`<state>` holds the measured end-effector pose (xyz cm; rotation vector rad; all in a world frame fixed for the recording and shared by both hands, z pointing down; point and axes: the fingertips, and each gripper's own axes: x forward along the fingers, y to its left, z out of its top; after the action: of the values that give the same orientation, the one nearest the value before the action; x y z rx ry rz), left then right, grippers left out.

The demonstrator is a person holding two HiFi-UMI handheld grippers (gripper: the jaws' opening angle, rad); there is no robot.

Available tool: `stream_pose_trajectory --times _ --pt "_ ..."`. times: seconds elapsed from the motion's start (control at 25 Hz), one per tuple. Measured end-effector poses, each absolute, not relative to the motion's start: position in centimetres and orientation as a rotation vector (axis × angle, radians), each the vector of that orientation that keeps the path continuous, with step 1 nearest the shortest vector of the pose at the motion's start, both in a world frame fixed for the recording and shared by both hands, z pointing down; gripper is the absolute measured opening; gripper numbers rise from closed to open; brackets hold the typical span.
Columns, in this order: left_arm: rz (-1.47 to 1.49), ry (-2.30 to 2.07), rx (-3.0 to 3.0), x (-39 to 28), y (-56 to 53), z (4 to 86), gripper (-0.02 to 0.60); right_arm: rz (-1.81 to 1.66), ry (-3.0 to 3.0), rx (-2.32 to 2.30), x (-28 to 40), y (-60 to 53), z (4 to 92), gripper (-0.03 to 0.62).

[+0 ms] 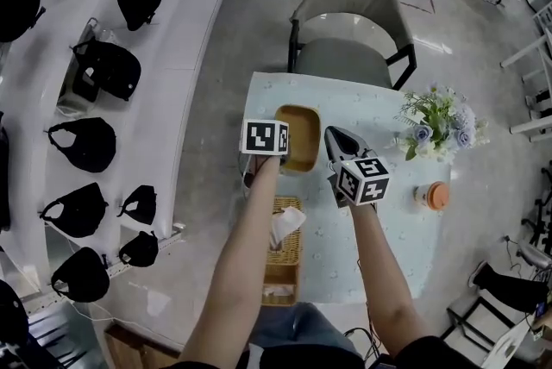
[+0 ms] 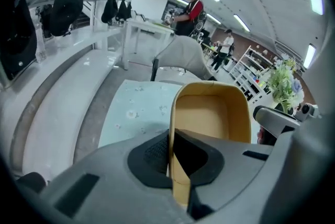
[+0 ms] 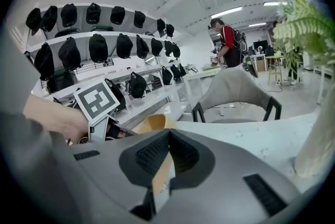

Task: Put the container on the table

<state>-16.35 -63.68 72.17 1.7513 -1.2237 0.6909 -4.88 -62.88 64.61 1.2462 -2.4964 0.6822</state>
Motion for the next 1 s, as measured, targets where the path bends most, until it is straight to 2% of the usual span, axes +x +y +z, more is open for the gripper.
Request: stream_pose_trajectory --times 1.0 --pt "0.835 -1.144 1.608 -15.3 -62.4 77.2 0.012 0.659 -2.342 1.282 -3.6 -66.5 67.9 -0.002"
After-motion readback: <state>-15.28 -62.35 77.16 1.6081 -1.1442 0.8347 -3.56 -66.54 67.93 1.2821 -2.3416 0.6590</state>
